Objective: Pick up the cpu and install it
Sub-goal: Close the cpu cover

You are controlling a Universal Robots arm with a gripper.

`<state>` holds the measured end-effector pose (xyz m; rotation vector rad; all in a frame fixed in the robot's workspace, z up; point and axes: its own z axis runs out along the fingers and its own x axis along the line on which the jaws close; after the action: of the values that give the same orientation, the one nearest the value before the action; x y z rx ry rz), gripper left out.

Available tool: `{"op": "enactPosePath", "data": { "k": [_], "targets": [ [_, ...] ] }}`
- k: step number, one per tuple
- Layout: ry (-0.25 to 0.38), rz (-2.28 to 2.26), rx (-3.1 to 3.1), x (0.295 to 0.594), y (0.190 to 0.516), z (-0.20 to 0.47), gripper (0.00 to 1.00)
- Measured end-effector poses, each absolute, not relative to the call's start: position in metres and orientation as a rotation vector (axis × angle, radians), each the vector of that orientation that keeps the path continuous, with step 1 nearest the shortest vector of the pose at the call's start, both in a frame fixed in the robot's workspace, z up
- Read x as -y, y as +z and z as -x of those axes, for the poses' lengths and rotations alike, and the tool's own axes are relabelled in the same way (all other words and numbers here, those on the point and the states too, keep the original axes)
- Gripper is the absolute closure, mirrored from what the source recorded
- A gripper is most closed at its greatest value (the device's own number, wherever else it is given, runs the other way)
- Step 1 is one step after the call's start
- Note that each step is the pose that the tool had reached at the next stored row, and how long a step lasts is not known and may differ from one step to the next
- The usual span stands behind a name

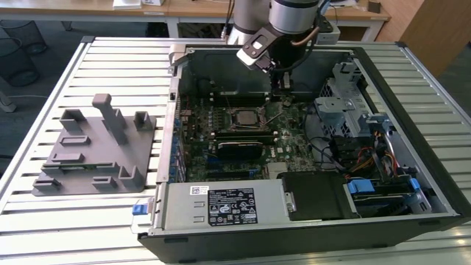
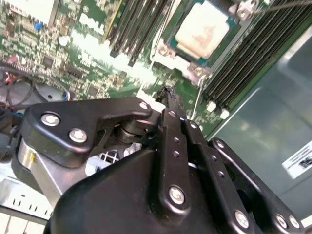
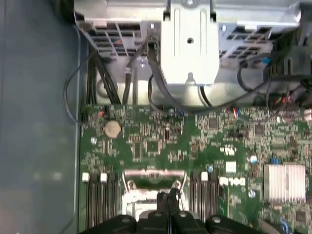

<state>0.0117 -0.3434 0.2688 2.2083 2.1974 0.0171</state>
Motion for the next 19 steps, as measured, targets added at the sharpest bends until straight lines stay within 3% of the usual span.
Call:
{"op": "enactPosePath", "data": {
  "k": [19],
  "targets": [
    [0.015, -2.209, -2.198, 0.342, 0.268, -0.039, 0.89]
  ]
}}
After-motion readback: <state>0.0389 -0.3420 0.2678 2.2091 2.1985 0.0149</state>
